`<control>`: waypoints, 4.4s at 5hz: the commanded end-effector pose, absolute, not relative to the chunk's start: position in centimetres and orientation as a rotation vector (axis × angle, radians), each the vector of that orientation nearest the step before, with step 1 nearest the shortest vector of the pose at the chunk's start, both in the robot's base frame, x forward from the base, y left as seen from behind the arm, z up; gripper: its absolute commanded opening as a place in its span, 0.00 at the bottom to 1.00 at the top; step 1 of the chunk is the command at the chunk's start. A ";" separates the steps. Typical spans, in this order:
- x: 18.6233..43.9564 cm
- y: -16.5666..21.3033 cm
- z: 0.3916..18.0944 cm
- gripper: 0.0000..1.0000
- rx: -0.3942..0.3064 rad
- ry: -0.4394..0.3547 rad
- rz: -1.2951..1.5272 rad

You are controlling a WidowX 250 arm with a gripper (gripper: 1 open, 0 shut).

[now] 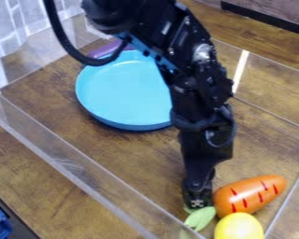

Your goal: Move the carrot to the right side

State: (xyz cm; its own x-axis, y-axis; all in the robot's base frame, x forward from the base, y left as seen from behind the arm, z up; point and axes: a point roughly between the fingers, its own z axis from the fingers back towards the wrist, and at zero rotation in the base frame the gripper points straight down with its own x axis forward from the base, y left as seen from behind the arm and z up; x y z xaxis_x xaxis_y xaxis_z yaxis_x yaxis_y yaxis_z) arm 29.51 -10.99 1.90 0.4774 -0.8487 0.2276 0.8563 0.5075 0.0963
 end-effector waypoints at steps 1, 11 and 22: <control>29.2 -12.7 1.8 1.00 -0.038 -0.254 -1.093; 30.3 -14.5 4.8 0.00 0.013 -0.181 -0.926; 33.7 -11.8 8.2 1.00 0.031 -0.303 -0.417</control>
State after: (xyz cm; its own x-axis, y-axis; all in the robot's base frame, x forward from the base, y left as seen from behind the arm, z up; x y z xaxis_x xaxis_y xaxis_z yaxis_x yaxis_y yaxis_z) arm 32.83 -11.85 5.29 0.8843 -0.4248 0.1940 0.4159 0.9053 0.0866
